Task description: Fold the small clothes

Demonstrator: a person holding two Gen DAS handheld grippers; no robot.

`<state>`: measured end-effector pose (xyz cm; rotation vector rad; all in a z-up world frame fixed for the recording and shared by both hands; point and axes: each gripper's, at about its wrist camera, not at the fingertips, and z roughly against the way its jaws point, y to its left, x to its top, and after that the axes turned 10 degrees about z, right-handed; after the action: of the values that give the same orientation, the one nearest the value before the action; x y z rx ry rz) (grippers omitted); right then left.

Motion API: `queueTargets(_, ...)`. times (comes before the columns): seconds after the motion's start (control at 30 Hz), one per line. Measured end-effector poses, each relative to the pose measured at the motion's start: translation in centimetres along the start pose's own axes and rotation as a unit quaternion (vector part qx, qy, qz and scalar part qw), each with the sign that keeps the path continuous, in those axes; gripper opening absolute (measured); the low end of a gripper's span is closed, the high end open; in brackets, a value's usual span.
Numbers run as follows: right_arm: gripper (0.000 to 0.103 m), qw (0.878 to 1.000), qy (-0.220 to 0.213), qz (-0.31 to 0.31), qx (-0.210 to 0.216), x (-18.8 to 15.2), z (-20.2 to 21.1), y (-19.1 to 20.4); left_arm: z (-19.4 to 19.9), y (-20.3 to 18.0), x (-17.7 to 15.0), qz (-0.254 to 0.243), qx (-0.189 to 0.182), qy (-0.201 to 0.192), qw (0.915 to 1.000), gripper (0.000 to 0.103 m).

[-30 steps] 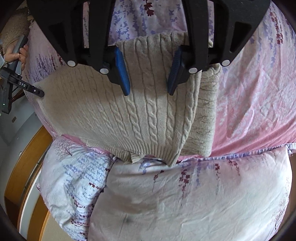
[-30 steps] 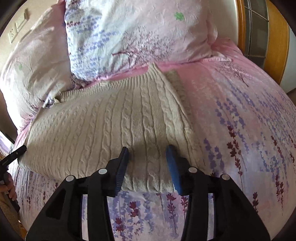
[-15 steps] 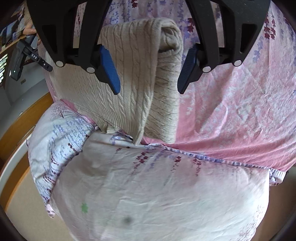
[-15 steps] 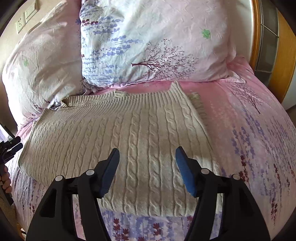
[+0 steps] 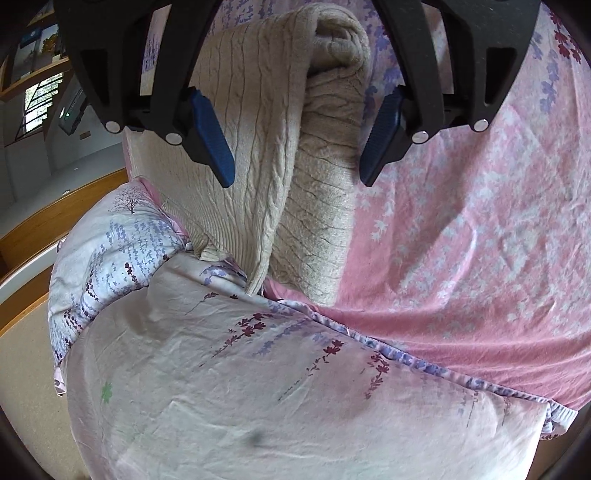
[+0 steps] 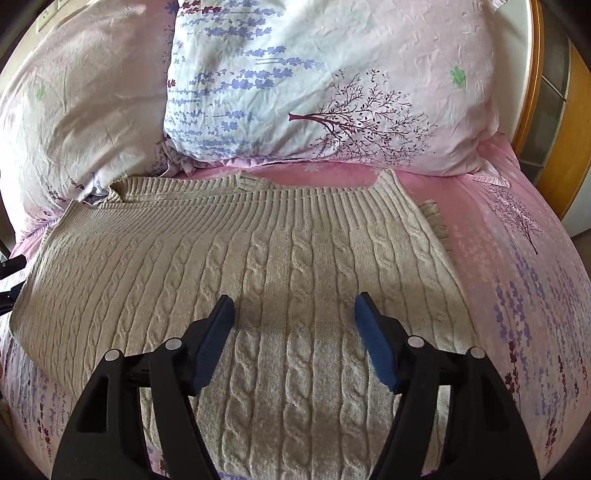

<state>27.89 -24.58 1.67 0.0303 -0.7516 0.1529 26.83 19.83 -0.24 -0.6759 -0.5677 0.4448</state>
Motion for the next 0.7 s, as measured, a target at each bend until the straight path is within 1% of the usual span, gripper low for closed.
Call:
queueTargets(0.17, 0.078, 1.000, 0.005, 0.006, -0.009, -0.1, -0.4, 0.0, -0.6, -0.4, 0.2, -0.006, -0.003, 0.003, 1.0000, 0.072)
queueTargets(0.33, 0.080, 1.000, 0.004, -0.001, -0.005, -0.1, -0.8, -0.1, -1.2, -1.0, 0.2, -0.017, -0.001, 0.003, 0.9999, 0.078)
queueTargets(0.5, 0.080, 1.000, 0.003, -0.002, -0.004, -0.1, -0.8, -0.1, -1.6, -1.2, 0.4, -0.017, -0.004, 0.007, 0.9998, 0.077)
queueTargets(0.53, 0.080, 1.000, 0.003, -0.003, -0.003, -0.1, -0.8, -0.1, -1.7, -1.3, 0.4, -0.015, -0.005, 0.009, 0.9998, 0.073)
queueTargets(0.6, 0.081, 1.000, 0.003, -0.003, -0.003, -0.1, -0.8, -0.1, -2.0, -1.5, 0.4, -0.011, -0.006, 0.010, 0.9999, 0.069)
queueTargets(0.7, 0.081, 1.000, 0.002, -0.003, -0.002, -0.1, -0.9, -0.1, -2.5, -1.2, 0.4, 0.011, -0.023, 0.021, 0.9995, 0.057)
